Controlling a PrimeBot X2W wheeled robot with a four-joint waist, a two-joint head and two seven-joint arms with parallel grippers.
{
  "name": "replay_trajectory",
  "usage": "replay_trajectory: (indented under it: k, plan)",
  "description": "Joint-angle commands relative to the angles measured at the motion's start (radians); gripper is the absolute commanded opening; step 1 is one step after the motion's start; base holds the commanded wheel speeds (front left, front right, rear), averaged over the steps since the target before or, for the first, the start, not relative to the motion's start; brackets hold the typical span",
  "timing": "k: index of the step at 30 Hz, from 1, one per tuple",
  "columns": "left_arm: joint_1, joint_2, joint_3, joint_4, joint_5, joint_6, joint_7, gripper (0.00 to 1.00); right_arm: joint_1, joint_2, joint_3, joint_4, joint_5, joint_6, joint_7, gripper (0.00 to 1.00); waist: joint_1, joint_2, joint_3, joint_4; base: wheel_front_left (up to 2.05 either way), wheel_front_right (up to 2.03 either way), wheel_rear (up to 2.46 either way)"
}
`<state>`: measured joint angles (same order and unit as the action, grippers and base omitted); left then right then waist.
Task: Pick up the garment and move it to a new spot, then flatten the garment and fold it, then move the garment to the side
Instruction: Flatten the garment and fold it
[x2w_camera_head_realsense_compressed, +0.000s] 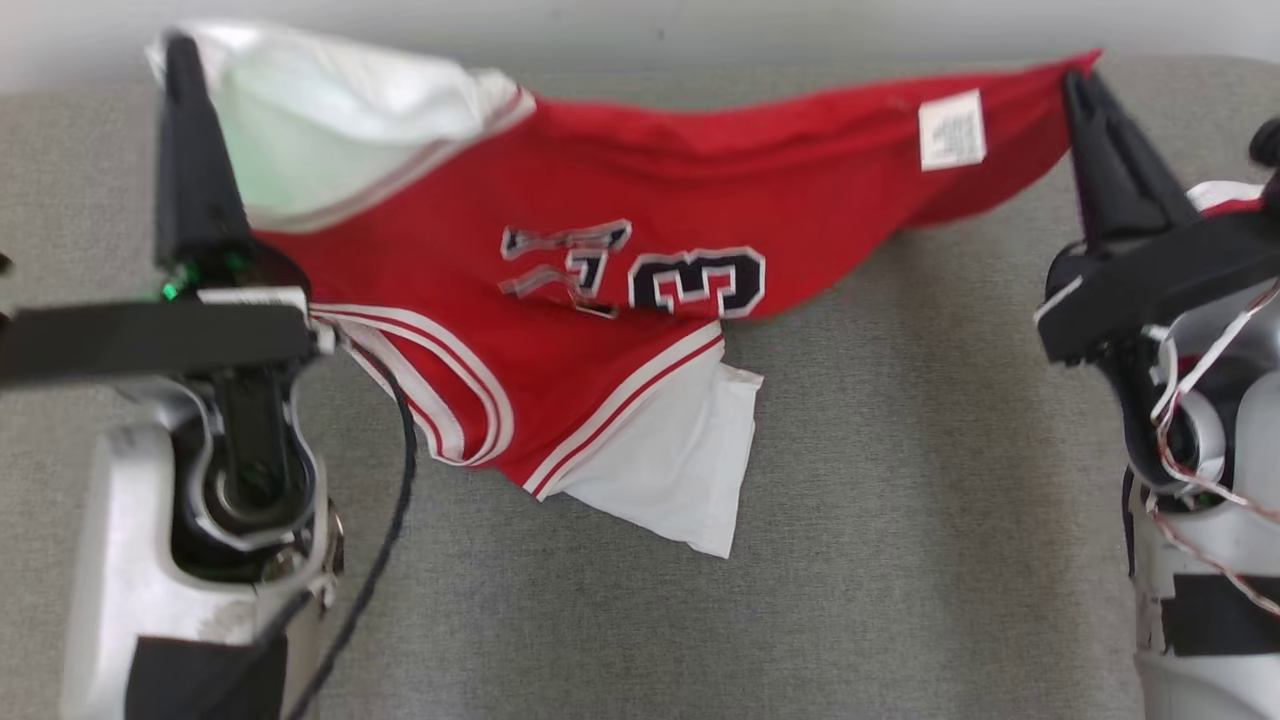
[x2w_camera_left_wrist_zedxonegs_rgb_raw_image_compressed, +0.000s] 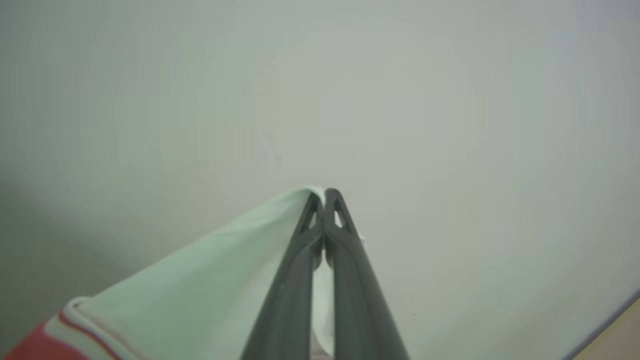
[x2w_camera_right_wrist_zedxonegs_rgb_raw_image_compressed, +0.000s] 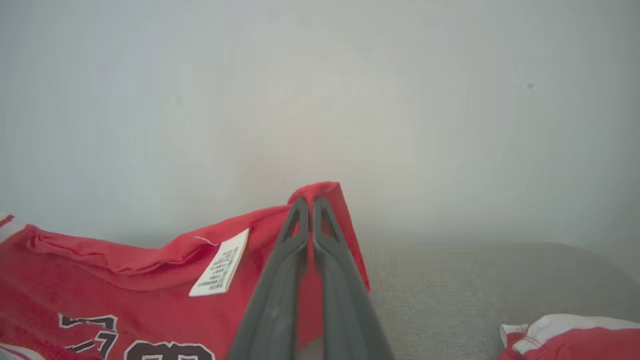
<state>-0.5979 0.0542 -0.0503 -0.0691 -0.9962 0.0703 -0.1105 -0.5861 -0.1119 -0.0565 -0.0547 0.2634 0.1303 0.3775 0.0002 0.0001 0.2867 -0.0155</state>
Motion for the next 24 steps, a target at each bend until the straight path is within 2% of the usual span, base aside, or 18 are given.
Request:
replay_trajectory:
  k: [1, 5, 8, 12, 14, 18, 21, 24]
  plan:
    - [-0.026, 0.0, 0.006, -0.007, -0.009, -0.006, -0.011, 0.0, -0.019, -0.01, 0.002, 0.005, -0.002, 0.001, -0.018, 0.0, -0.0002, -0.0001, -0.003, -0.006, 0.0, 0.0, 0.0]
    - [-0.078, -0.002, 0.024, 0.002, -0.064, 0.01, -0.026, 0.0, -0.06, -0.031, 0.076, 0.061, 0.006, 0.001, -0.048, 0.0, -0.0002, -0.0001, 0.019, -0.023, 0.0, 0.0, 0.0]
    - [-0.122, -0.002, 0.026, 0.053, -0.048, 0.034, -0.049, 0.0, -0.103, -0.045, 0.133, 0.135, 0.035, 0.001, -0.046, 0.0, -0.0002, -0.0001, 0.061, -0.04, 0.0, 0.0, 0.0]
    - [-0.249, 0.018, 0.006, 0.144, 0.002, 0.026, -0.066, 0.0, -0.223, -0.05, 0.195, 0.25, 0.089, 0.001, -0.073, 0.0, -0.0002, -0.0001, 0.147, -0.076, 0.0, 0.0, 0.0]
    - [-0.327, 0.052, -0.011, 0.185, 0.043, 0.01, -0.066, 0.0, -0.306, -0.044, 0.218, 0.307, 0.112, 0.001, -0.106, 0.0, -0.0002, -0.0001, 0.193, -0.098, 0.0, 0.0, 0.0]
    - [-0.491, 0.165, -0.035, 0.265, 0.156, 0.009, -0.054, 0.0, -0.486, -0.012, 0.208, 0.43, 0.159, 0.001, -0.197, 0.0, -0.0002, -0.0001, 0.273, -0.149, 0.0, 0.0, 0.0]
    - [-0.602, 0.256, -0.053, 0.301, 0.224, 0.001, -0.025, 0.0, -0.604, -0.004, 0.193, 0.517, 0.152, 0.001, -0.277, 0.0, -0.0002, -0.0001, 0.316, -0.178, 0.0, 0.0, 0.0]
    - [-0.705, 0.318, -0.041, 0.304, 0.24, -0.013, 0.001, 0.0, -0.714, 0.002, 0.162, 0.584, 0.141, 0.001, -0.351, 0.0, -0.0002, -0.0001, 0.357, -0.203, 0.0, 0.0, 0.0]
